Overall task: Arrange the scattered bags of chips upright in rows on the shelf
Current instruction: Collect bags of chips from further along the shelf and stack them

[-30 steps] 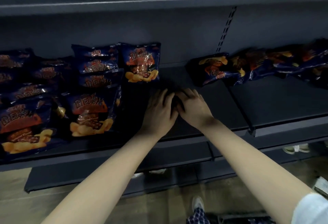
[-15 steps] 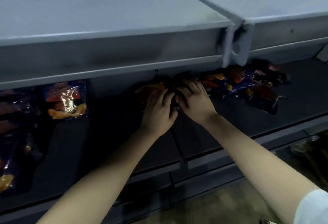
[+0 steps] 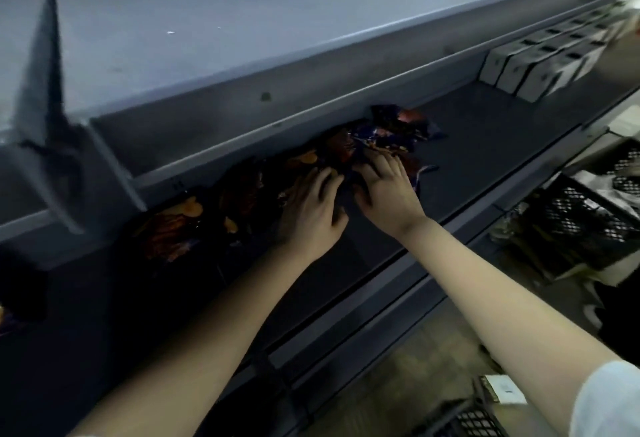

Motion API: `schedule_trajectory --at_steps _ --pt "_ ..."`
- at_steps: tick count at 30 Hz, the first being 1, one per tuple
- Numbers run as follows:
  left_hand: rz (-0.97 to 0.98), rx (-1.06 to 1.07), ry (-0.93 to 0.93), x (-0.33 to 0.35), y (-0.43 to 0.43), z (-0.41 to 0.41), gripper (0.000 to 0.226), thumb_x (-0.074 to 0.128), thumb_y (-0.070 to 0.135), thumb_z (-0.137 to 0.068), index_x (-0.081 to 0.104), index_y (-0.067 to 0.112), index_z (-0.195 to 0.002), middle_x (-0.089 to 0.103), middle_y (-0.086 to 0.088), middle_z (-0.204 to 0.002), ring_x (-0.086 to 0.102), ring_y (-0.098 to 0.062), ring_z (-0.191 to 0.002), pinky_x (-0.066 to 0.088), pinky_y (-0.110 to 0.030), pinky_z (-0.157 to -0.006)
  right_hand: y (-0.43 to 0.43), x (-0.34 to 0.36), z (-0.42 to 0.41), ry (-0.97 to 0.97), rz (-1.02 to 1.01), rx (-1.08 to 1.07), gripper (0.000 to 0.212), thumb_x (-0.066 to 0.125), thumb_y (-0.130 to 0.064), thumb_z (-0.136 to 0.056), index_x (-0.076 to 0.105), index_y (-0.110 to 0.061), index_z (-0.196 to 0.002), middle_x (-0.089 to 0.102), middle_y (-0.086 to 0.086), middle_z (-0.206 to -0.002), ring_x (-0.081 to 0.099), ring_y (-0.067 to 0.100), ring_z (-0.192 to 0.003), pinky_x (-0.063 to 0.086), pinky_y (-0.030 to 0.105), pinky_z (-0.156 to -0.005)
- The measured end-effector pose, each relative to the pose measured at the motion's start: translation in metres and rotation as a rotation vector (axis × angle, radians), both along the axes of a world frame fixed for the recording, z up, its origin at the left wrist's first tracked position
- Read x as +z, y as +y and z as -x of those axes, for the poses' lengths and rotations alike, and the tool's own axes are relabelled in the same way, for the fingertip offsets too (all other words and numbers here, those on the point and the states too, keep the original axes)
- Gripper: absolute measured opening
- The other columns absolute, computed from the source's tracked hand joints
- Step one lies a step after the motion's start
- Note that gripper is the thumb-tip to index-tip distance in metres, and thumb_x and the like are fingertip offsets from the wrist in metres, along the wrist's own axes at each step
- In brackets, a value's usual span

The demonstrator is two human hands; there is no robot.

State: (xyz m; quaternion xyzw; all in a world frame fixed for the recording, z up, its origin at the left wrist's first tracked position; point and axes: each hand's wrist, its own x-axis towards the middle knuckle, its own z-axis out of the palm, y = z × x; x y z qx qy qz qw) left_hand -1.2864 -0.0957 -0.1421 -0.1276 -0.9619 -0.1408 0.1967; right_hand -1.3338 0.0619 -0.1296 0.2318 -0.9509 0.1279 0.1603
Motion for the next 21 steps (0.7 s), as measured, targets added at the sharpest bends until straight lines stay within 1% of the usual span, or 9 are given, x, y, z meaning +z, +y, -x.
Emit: schedule_trajectory --at_steps 3,6,9,12,14,16,19,21 --pt "0.001 -0.050 -0.020 -0.010 0.022 0.009 0.054 0.062 0.021 -0.083 0.048 0.008 -0.133 0.042 -0.015 -0.142 0.037 -0.031 -0.133 0.035 -0.043 -0.107 0.022 -0.007 0.008 -0.005 0.020 -0.067 0.043 0.050 -0.026 -0.094 0.049 -0.009 -0.134 0.034 0.016 -0.148 0.023 0.035 -0.140 0.011 0.049 -0.117" --pt "0.007 -0.083 -0.050 -0.020 0.042 0.017 0.053 0.063 0.018 -0.082 0.049 0.007 -0.132 0.043 -0.016 -0.141 0.039 -0.033 -0.131 0.034 -0.043 -0.107 0.040 -0.017 0.015 -0.045 0.020 -0.140 0.050 0.050 -0.033 -0.094 0.042 -0.015 -0.140 0.027 0.011 -0.152 0.015 0.032 -0.142 0.008 0.054 -0.116" --pt "0.045 -0.111 -0.080 -0.028 0.056 0.022 0.054 0.062 0.018 -0.083 0.047 0.008 -0.134 0.042 -0.016 -0.142 0.036 -0.032 -0.134 0.032 -0.045 -0.108 0.054 -0.029 0.021 -0.119 -0.006 -0.194 0.062 0.053 -0.040 -0.090 0.031 -0.023 -0.146 0.015 0.004 -0.156 0.007 0.034 -0.143 0.008 0.061 -0.113" --pt "0.075 -0.118 -0.141 -0.037 0.065 0.027 0.057 0.059 0.022 -0.086 0.041 0.012 -0.139 0.035 -0.012 -0.148 0.028 -0.030 -0.138 0.030 -0.046 -0.110 0.063 -0.043 0.025 -0.208 -0.026 -0.230 0.069 0.054 -0.043 -0.089 0.022 -0.029 -0.148 0.007 0.002 -0.157 0.003 0.038 -0.143 0.008 0.063 -0.113" --pt "0.079 -0.109 -0.184 -0.043 0.070 0.030 0.058 0.057 0.024 -0.087 0.037 0.014 -0.141 0.031 -0.010 -0.150 0.025 -0.029 -0.139 0.028 -0.047 -0.111 0.066 -0.051 0.024 -0.239 -0.031 -0.243 0.070 0.053 -0.044 -0.090 0.019 -0.031 -0.149 0.007 0.003 -0.158 0.005 0.039 -0.142 0.013 0.061 -0.113" --pt "0.077 -0.109 -0.201 -0.046 0.073 0.030 0.059 0.058 0.023 -0.086 0.037 0.014 -0.141 0.030 -0.012 -0.150 0.027 -0.030 -0.138 0.030 -0.047 -0.109 0.069 -0.055 0.022 -0.241 -0.001 -0.249 0.069 0.054 -0.037 -0.090 0.018 -0.032 -0.149 0.012 0.005 -0.157 0.011 0.039 -0.141 0.024 0.057 -0.111" --pt "0.072 -0.123 -0.176 -0.047 0.078 0.028 0.061 0.062 0.019 -0.083 0.040 0.011 -0.139 0.031 -0.015 -0.148 0.030 -0.032 -0.135 0.034 -0.049 -0.106 0.073 -0.056 0.020 -0.244 0.066 -0.243 0.067 0.055 -0.026 -0.091 0.021 -0.032 -0.148 0.022 0.007 -0.152 0.017 0.037 -0.139 0.040 0.051 -0.103" --pt "0.077 -0.111 -0.148 -0.044 0.081 0.029 0.065 0.065 0.018 -0.080 0.039 0.012 -0.139 0.029 -0.015 -0.149 0.029 -0.034 -0.137 0.033 -0.050 -0.107 0.076 -0.054 0.019 -0.245 0.105 -0.220 0.066 0.055 -0.020 -0.090 0.026 -0.030 -0.148 0.027 0.008 -0.149 0.021 0.036 -0.138 0.044 0.048 -0.100"
